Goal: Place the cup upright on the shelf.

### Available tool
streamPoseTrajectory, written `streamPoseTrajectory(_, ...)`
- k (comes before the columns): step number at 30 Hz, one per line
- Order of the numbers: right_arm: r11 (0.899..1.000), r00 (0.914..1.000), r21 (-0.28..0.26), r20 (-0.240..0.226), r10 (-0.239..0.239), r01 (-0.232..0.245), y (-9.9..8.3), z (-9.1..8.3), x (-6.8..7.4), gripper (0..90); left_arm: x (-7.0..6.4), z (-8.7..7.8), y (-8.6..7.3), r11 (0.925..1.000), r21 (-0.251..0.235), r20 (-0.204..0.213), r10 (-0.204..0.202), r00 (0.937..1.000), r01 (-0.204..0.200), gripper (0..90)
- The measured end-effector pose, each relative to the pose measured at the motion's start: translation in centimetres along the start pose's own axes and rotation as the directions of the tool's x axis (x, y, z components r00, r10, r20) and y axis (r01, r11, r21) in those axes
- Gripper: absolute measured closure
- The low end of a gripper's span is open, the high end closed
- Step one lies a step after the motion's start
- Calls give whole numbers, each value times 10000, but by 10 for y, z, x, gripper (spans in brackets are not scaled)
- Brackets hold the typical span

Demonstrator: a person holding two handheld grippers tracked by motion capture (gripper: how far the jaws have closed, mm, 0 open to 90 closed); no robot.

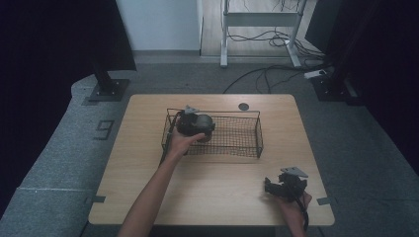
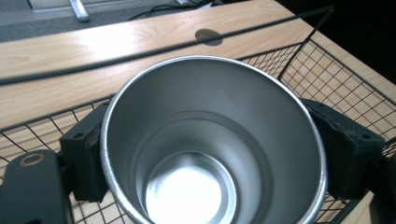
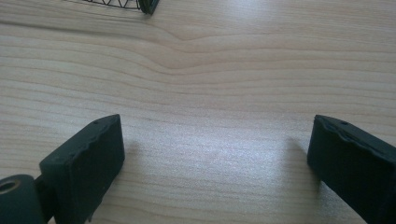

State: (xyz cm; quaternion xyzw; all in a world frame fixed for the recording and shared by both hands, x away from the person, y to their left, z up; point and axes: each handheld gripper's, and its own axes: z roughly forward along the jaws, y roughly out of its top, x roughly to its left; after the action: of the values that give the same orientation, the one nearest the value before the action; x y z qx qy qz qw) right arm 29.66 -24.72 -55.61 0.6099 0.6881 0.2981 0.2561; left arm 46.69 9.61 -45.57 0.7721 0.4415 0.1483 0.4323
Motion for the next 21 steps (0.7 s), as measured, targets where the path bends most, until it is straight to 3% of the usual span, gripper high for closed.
streamPoseTrajectory(10,10000,10000,-2,0,1,-1,0,0,0,38,2,12,-10,9981,536,-45,-289,9996,291,142)
streamPoseTrajectory(21,10000,10000,-1,0,0,0,0,0,0,38,1,22,-17,9938,1061,-202,-305,9993,325,140)
